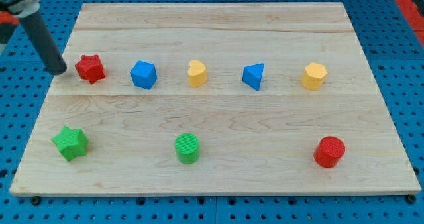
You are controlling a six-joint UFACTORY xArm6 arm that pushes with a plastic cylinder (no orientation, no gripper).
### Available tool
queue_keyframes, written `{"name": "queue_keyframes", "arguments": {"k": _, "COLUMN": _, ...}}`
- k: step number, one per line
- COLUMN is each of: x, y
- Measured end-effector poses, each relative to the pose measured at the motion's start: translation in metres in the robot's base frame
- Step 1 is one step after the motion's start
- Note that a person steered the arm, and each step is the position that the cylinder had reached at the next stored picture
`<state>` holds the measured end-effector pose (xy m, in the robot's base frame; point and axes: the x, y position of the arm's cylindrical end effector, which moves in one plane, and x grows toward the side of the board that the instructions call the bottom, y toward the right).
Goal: Tap the red star slightly towards the left
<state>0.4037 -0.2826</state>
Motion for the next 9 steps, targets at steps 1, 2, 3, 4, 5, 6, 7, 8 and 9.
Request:
{"name": "queue_keyframes", "arguments": {"k": 1, "x": 0.013, "y": 0.001}}
{"name": "queue_keyframes", "arguments": {"k": 2, "x": 0.020, "y": -0.004}}
{"name": "queue_keyframes", "arguments": {"k": 3, "x": 0.015, "y": 0.003}}
{"name": "queue_keyframes", "arguments": {"k": 4, "x": -0.020, "y": 0.030}}
{"name": "queue_keyframes", "arguments": {"k": 5, "x": -0.050, "y": 0.044}}
{"name": "queue_keyframes", "arguments": {"k": 6, "x": -0.076, "y": 0.074}}
{"name": "queue_keyframes", "arguments": {"k": 7, "x": -0.096, "y": 0.098}}
{"name": "queue_keyframes", "arguments": {"k": 8, "x": -0.113, "y": 0.122}}
{"name": "queue_keyframes", "arguments": {"k": 9, "x": -0.124, "y": 0.139}}
